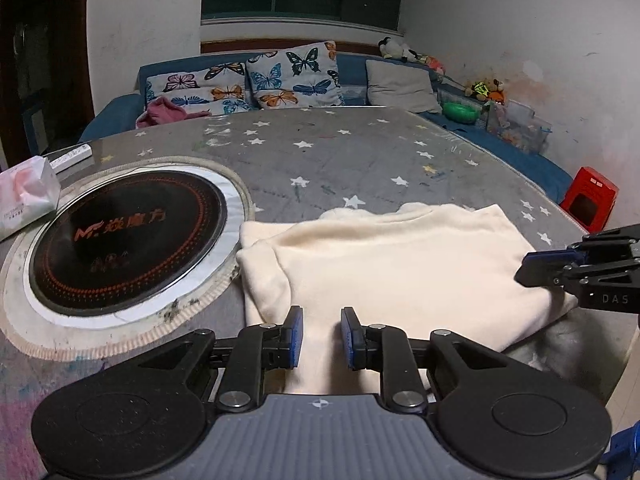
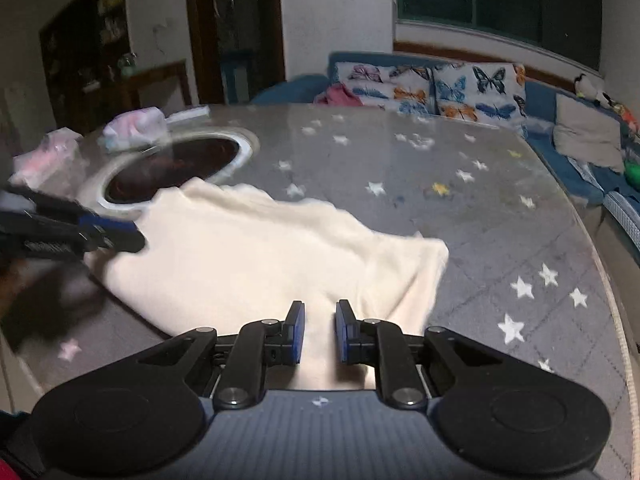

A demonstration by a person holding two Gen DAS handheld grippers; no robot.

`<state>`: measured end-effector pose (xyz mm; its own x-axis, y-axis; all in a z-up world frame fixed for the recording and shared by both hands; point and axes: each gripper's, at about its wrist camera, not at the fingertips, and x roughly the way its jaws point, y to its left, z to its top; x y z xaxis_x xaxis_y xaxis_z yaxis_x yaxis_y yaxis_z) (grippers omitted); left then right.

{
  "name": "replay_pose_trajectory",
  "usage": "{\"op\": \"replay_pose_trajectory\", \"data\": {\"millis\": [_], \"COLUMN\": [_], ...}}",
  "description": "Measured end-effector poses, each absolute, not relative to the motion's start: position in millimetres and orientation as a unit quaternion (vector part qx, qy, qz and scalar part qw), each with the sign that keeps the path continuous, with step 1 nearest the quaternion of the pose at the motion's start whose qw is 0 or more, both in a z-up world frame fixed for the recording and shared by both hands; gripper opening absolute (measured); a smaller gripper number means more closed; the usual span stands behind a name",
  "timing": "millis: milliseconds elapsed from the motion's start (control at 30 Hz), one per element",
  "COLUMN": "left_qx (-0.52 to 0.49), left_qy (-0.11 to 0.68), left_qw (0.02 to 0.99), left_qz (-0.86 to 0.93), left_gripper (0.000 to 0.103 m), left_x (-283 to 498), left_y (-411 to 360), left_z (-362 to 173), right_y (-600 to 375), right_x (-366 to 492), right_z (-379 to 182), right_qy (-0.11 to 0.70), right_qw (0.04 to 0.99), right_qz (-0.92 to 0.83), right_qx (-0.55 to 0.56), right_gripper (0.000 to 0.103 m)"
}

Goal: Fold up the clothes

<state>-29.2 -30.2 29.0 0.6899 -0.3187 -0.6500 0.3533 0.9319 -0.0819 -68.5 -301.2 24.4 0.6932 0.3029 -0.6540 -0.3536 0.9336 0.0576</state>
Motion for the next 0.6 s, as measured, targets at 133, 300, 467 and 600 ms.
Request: {"op": "replay_pose_trajectory", "data": {"millis": [133,300,467,600], "left_qx": [0.022,0.023,0.026,0.032], "left_qy": [0.349,0.352,0.367,0.369], "left_qw": [0.918,0.917,0.914,0.913], "left_qz": [-0.186,-0.186,-0.172,-0.167], "left_gripper": [0.023,0.023,0.023,0.024], "left_x": [-15,13,40,50], "left_y": [-38,-55,-67,-71], "left_z": [35,36,26,20], "right_y": [-303,-289,-275,-266], "right_x": [-57,-23,3,16], "right_z": [35,36,29,15], "right_qy": [0.340,0.330,0.328,0.338], "right_qw": [0.923,0.926,0.926,0.924], "right_qz": [0.180,0.183,0.186,0.177], "right_qx": [-0.021,-0.013,-0.006,-0.015], "right_gripper": [0.015,0.015,0.015,0.015]}}
